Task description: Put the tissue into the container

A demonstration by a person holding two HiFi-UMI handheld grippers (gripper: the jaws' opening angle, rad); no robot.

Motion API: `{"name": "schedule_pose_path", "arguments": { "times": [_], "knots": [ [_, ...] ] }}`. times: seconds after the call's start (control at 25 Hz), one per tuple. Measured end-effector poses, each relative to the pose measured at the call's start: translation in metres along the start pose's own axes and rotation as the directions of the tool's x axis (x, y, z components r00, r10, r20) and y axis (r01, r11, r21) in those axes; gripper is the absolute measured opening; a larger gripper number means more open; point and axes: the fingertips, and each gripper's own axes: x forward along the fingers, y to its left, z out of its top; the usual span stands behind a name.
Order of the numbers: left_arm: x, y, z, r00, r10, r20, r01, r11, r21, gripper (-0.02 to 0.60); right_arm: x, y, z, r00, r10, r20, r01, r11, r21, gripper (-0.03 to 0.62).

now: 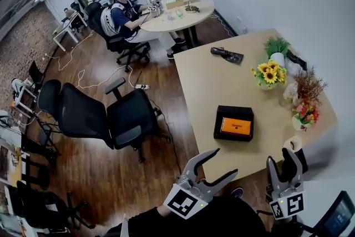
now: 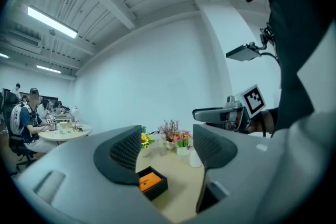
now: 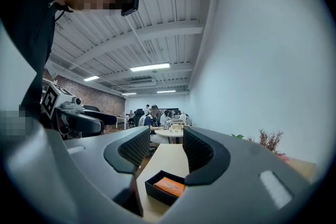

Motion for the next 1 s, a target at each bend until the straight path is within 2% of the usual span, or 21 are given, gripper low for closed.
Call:
{"name": "schedule_pose_path", "arguments": {
  "times": [0.2, 0.44, 1.0],
  "knots": [
    [-0.008, -0.006, 0.014, 0.994, 0.022, 0.106, -0.015, 0.998, -0.068, 0.290, -0.009, 0.008, 0.008, 1.000, -0.007, 0.029, 0.007, 1.000, -0.027, 0.198],
    [-0.005, -0.008, 0.006, 0.997, -0.008, 0.074, 0.012, 0.999, -0.049, 0.290, -0.010, 0.013, 0.003, 1.000, -0.001, 0.025, 0.002, 0.999, -0.040, 0.181],
    [-0.005, -0.008, 0.004, 0.998, -0.016, 0.053, 0.017, 0.999, -0.033, 0.289, -0.006, 0.018, 0.004, 1.000, 0.013, 0.024, -0.012, 0.999, -0.047, 0.173]
  ]
}}
